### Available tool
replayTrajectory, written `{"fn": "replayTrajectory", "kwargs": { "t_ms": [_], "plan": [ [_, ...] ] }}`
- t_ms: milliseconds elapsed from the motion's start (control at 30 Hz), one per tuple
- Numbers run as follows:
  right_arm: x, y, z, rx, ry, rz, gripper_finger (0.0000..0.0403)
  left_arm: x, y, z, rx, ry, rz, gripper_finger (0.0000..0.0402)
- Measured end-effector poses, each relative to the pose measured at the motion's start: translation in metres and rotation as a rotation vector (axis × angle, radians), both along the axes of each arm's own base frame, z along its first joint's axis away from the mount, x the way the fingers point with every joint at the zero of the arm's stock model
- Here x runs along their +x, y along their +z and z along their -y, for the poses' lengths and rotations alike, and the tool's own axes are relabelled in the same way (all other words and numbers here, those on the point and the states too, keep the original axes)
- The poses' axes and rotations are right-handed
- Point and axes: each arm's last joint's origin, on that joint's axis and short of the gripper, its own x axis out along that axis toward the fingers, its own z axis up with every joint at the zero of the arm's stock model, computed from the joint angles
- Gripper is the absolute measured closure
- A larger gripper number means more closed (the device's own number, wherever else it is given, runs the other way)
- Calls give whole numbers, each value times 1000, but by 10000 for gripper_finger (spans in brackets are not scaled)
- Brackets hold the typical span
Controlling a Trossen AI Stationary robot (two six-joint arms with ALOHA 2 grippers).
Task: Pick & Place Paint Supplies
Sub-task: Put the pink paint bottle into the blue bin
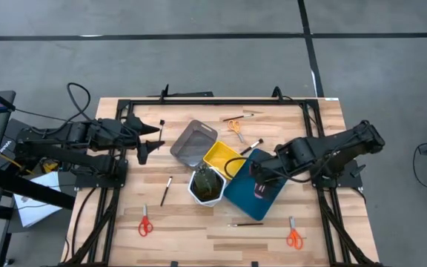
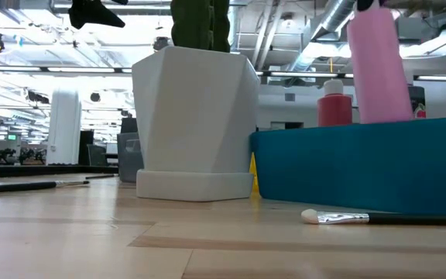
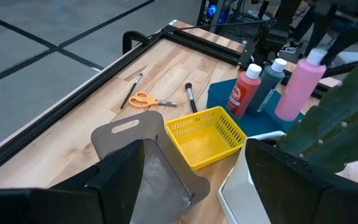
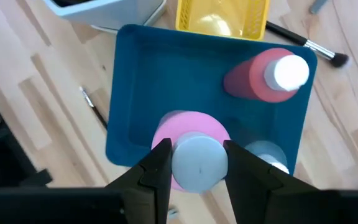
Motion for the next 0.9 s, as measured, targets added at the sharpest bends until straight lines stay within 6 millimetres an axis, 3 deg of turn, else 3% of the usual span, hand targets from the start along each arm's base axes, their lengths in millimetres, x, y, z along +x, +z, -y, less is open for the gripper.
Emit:
{"fn": "replayTrajectory", "kwargs": {
  "t_ms": [300, 667, 900],
  "plan": [
    [2, -14, 6, -43, 33, 12, 290, 10, -2, 0, -7, 10, -9, 129],
    [-20, -26, 15, -35, 10, 87, 290, 15, -4, 1, -11, 16, -12, 129],
    [-24, -29, 21, -35, 12, 96, 290, 16, -4, 0, -12, 21, -11, 129]
  ]
}}
